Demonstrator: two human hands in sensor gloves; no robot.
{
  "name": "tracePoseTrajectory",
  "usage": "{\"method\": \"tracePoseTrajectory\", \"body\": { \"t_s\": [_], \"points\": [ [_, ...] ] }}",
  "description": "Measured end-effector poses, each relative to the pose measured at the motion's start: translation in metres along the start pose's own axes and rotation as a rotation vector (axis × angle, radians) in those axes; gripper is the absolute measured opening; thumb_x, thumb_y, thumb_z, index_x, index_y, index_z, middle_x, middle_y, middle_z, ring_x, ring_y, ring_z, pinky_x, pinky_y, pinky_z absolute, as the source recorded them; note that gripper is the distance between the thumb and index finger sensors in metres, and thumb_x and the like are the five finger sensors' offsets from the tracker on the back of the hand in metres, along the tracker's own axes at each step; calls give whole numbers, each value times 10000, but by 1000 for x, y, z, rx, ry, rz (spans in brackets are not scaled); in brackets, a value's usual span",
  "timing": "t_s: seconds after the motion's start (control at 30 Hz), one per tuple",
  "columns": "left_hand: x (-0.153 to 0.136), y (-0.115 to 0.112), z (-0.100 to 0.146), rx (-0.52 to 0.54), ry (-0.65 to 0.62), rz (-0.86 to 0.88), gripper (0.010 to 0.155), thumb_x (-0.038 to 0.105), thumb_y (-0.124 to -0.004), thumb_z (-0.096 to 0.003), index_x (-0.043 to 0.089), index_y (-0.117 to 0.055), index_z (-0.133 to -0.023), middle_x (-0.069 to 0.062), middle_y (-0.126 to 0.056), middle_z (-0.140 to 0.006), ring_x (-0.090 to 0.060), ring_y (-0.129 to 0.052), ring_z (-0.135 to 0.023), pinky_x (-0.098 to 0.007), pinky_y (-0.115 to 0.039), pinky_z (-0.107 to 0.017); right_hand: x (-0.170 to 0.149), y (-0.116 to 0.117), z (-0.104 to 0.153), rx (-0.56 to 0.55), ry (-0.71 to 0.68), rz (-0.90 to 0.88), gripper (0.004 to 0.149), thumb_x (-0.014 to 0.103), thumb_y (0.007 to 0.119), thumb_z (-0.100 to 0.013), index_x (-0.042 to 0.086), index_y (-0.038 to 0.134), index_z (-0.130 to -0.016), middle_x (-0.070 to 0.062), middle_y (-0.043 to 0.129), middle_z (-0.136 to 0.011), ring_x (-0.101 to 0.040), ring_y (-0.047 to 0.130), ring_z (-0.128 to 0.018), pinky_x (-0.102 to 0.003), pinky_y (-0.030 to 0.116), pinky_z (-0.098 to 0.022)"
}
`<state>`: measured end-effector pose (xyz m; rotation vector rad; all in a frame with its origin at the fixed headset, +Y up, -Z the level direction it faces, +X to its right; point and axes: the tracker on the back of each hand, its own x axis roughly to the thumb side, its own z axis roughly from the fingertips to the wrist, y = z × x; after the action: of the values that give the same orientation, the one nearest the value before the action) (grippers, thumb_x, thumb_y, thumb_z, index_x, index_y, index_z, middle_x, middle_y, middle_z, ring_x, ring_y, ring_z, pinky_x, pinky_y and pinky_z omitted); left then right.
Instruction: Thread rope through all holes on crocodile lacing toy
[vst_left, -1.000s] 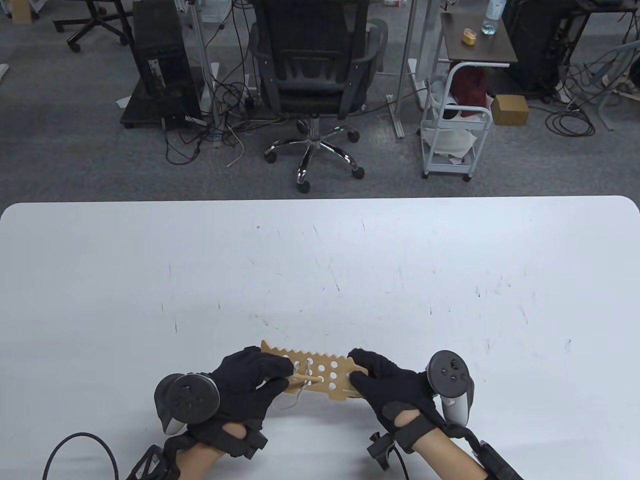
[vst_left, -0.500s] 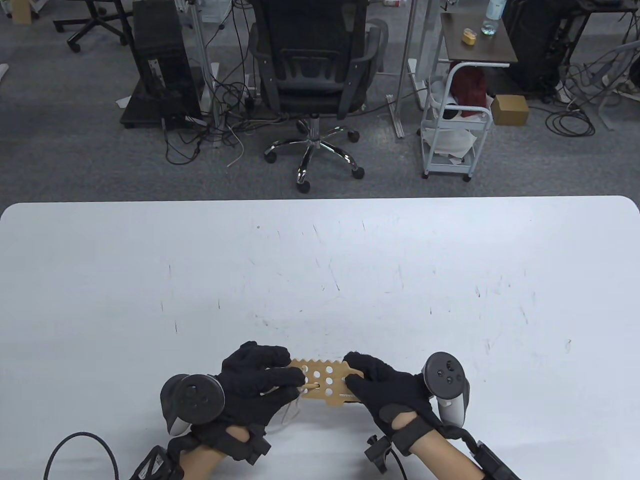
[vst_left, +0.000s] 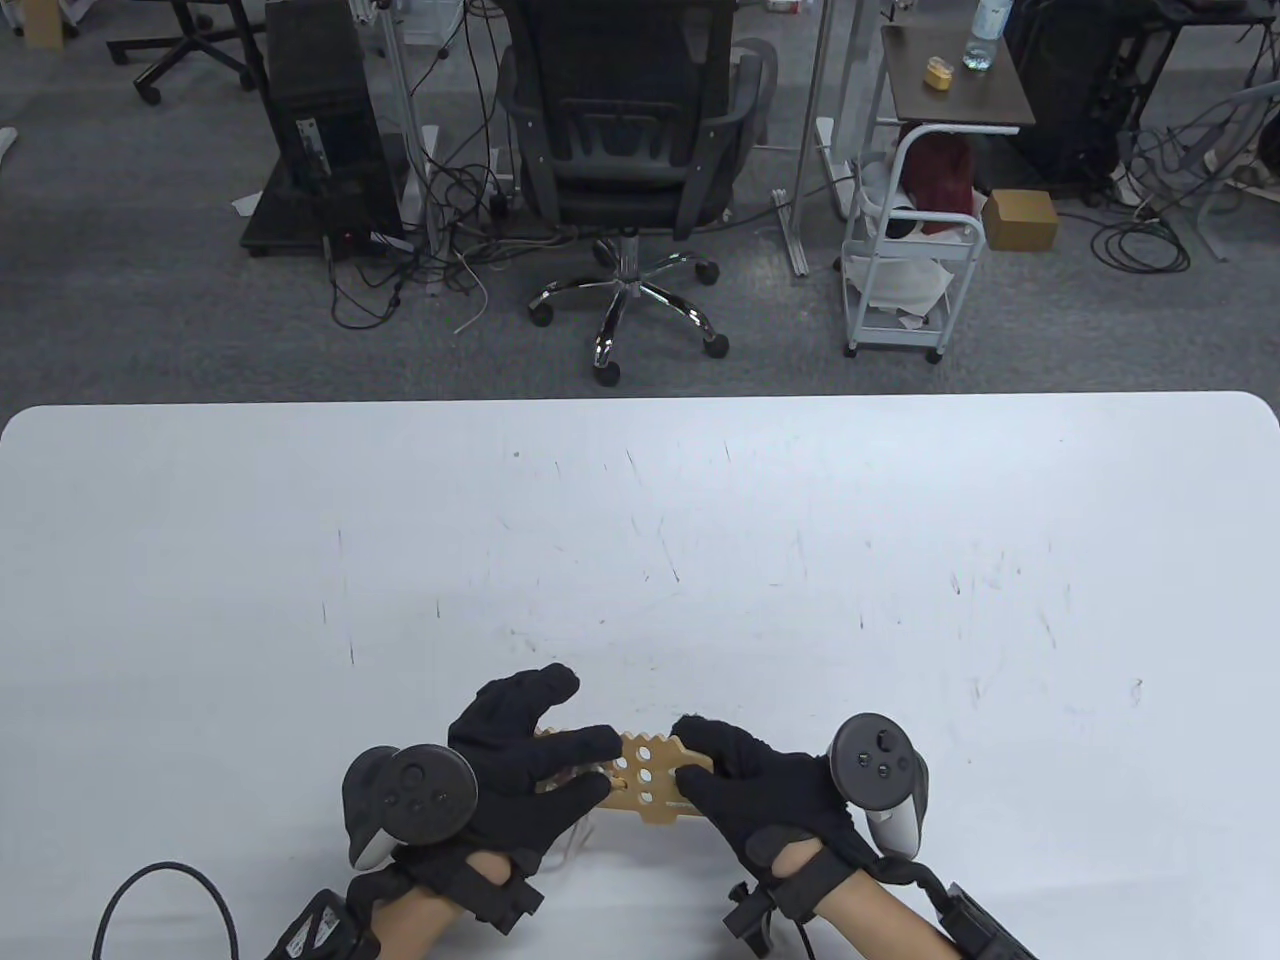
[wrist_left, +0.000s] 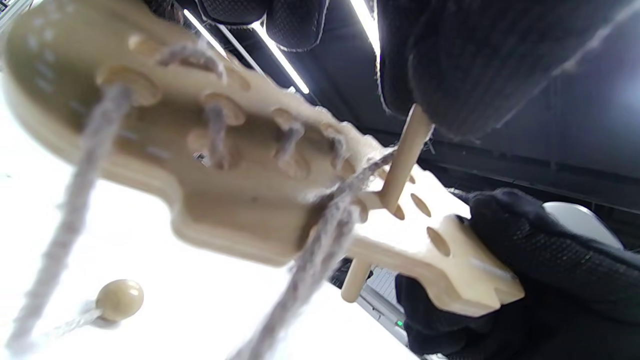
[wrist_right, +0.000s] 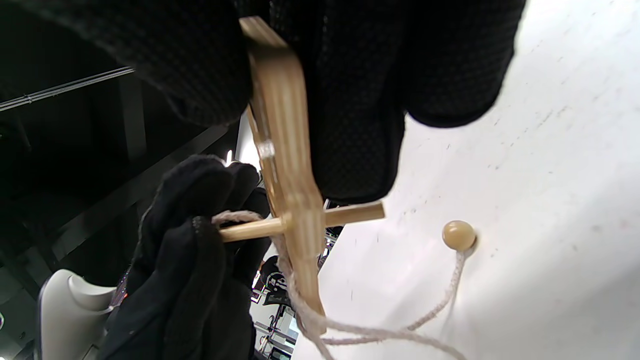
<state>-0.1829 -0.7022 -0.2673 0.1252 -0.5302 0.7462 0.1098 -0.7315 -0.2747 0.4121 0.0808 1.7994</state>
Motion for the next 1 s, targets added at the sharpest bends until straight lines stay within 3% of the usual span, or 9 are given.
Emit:
{"method": "tracePoseTrajectory", "body": {
  "t_s": [0.2, 0.6, 1.0],
  "points": [
    [0, -8, -1, -17, 16, -61, 613, 545, -940, -391, 542, -711, -961, -12, -357, -1183, -350, -306, -1099, -612, -246, -788, 1, 3, 0, 11, -18, 19, 552, 306, 882, -442, 40, 730, -902, -147, 988, -723, -291, 1073, -542, -438, 842, -427],
    [4, -15, -1, -22, 2, -167, 686, 570, -938, -378, 548, -638, -994, -10, -320, -1187, -352, -247, -1105, -616, -205, -787, -1, 2, 0, 6, -10, 6, 535, 295, 878, -444, 44, 742, -896, -138, 993, -722, -288, 1075, -541, -438, 844, -425],
    [-2, 10, 4, 97, 13, -171, 660, 604, -894, -381, 530, -651, -989, -22, -354, -1182, -354, -280, -1102, -618, -213, -787, -6, -13, -1, -87, 61, -57, 531, 285, 867, -448, 45, 732, -902, -144, 988, -718, -297, 1070, -532, -460, 828, -425]
  ]
}}
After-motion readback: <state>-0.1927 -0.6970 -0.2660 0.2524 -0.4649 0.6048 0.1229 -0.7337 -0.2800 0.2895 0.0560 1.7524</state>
